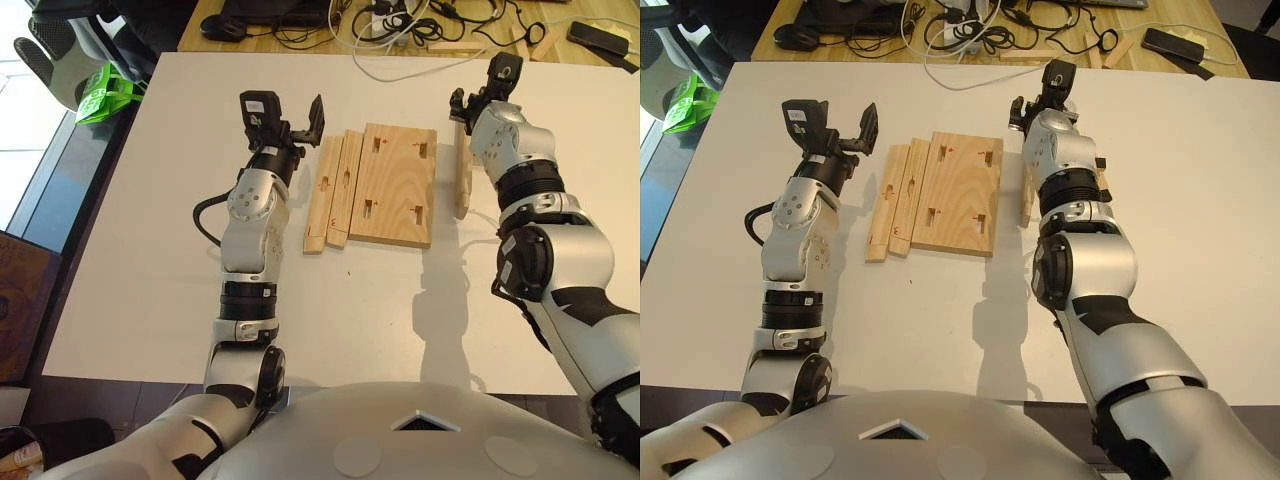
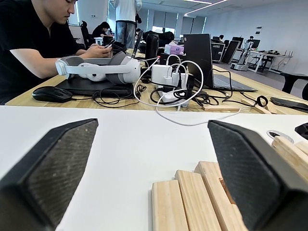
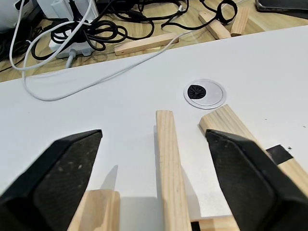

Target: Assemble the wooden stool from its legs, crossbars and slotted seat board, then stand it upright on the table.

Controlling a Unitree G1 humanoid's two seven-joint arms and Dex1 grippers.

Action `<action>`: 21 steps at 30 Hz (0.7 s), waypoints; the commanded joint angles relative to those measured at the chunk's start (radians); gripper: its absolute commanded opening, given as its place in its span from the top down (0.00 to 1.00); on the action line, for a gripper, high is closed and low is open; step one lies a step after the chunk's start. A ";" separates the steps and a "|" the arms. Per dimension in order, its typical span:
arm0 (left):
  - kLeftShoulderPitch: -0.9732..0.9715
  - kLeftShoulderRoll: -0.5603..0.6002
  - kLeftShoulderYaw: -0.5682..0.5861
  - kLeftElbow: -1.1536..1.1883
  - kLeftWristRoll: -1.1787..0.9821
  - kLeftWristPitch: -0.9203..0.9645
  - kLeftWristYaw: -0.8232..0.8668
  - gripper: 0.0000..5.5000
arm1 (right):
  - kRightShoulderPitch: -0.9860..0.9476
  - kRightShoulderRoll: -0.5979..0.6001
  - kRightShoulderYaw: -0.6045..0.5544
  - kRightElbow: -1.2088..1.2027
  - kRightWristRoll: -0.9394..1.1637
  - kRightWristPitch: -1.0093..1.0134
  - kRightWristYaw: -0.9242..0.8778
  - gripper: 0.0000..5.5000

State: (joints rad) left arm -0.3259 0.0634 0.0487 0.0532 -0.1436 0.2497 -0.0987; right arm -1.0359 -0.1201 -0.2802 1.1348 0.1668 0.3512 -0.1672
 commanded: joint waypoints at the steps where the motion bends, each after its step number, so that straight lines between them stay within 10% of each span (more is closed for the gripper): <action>1: -0.009 -0.001 -0.003 0.007 0.009 -0.004 0.002 0.23 | -0.044 -0.028 -0.030 0.081 0.015 -0.020 0.000 0.26; 16: -0.008 -0.006 -0.009 -0.009 0.010 0.007 0.001 0.23 | -0.006 -0.030 -0.095 0.169 0.048 -0.013 0.032 0.26; 21: -0.008 -0.005 -0.009 -0.009 0.008 0.007 0.001 0.23 | 0.001 -0.020 -0.117 0.174 0.063 -0.013 0.025 0.42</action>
State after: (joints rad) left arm -0.3259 0.0595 0.0405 0.0528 -0.1389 0.2479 -0.0987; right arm -1.0500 -0.1505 -0.3898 1.3002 0.2186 0.3297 -0.1392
